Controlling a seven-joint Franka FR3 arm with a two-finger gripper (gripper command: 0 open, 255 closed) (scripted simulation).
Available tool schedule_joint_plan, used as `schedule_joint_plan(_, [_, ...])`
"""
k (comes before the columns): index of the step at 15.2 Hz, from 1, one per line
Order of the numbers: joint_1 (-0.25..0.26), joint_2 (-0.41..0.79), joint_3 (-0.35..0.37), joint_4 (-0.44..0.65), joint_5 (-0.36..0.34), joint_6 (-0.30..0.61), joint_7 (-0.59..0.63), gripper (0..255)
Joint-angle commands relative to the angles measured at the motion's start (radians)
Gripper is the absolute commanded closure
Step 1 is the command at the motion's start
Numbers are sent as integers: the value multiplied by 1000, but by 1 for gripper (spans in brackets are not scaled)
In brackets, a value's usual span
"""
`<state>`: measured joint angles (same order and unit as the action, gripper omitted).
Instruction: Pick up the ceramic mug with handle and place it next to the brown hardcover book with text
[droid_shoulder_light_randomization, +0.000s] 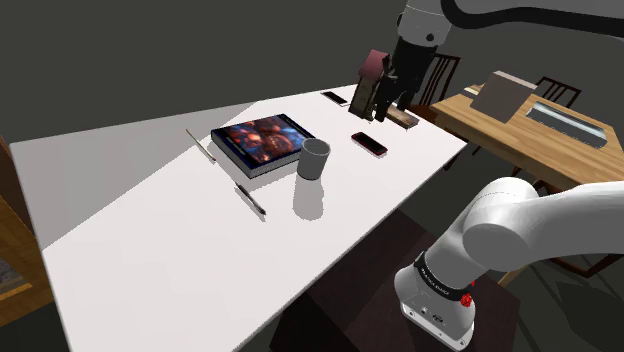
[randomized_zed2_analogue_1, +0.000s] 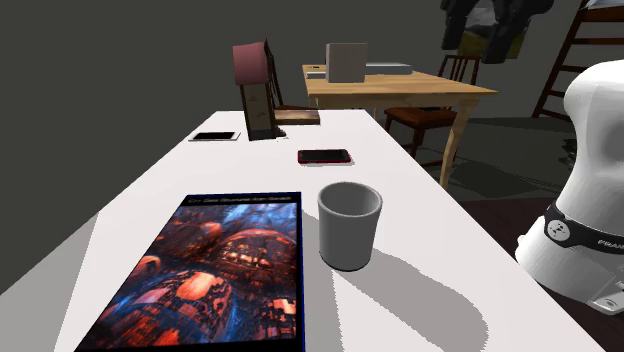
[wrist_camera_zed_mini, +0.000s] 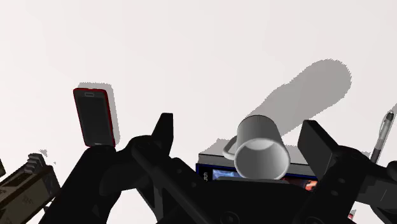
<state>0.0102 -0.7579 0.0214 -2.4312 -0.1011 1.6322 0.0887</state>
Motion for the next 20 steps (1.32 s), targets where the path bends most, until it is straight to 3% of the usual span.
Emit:
schedule_joint_plan(1, [0,0,0,0,0,0,0,0])
schedule_joint_plan(10, [28,243,50,-49,42,306,82,0])
schedule_joint_plan(20, [45,563,99,10,46,584,161,0])
